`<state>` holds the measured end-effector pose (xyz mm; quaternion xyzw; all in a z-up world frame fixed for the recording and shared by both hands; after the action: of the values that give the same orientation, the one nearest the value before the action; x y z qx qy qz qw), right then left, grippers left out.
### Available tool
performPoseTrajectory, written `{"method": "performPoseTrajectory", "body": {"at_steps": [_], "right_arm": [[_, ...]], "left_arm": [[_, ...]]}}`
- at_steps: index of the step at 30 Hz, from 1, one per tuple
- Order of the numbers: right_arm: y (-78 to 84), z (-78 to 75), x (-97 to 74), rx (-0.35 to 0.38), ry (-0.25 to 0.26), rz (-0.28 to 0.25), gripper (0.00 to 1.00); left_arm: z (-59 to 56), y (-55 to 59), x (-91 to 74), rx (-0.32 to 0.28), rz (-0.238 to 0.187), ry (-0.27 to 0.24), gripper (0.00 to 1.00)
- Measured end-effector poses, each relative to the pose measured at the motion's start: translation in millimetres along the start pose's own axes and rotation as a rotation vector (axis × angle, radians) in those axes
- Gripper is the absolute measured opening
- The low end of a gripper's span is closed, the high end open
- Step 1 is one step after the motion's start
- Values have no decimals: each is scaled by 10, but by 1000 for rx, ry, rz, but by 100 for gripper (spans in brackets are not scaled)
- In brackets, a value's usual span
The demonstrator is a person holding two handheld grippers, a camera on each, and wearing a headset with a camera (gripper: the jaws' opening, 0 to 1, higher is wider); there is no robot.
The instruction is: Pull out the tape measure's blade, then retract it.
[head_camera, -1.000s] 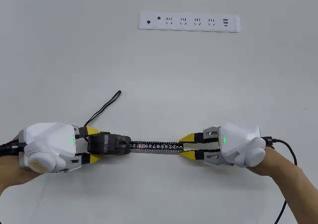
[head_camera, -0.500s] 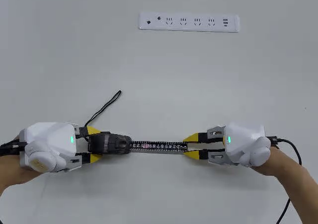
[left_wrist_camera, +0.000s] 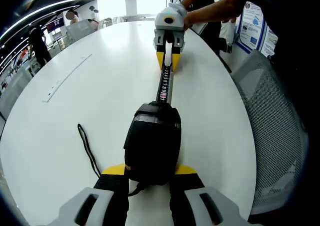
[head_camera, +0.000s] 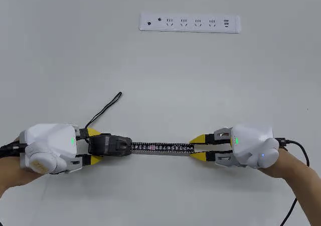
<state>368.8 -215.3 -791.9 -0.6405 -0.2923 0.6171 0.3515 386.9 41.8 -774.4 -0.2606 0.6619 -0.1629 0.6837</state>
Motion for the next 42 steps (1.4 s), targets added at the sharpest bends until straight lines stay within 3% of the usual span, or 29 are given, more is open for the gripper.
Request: {"method": "performPoseTrajectory", "body": {"at_steps": [42], "right_arm": [[318, -23, -387, 24, 36, 58, 11]], "left_arm": [[-10, -14, 9, -1, 10, 1, 28]]}}
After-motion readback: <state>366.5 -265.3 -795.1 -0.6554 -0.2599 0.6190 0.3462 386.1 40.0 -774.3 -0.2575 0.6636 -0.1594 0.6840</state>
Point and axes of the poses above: the centre of the closed fingertips' face, and the gripper's own axes: x roughly forward along the fingers, z roughly to its left, y roughly out of its underside, the point moved 4 cm from there along -x, roughly backward along the fingers, and after that the axes turned 2 degrees about y, right-handed, at the moved point
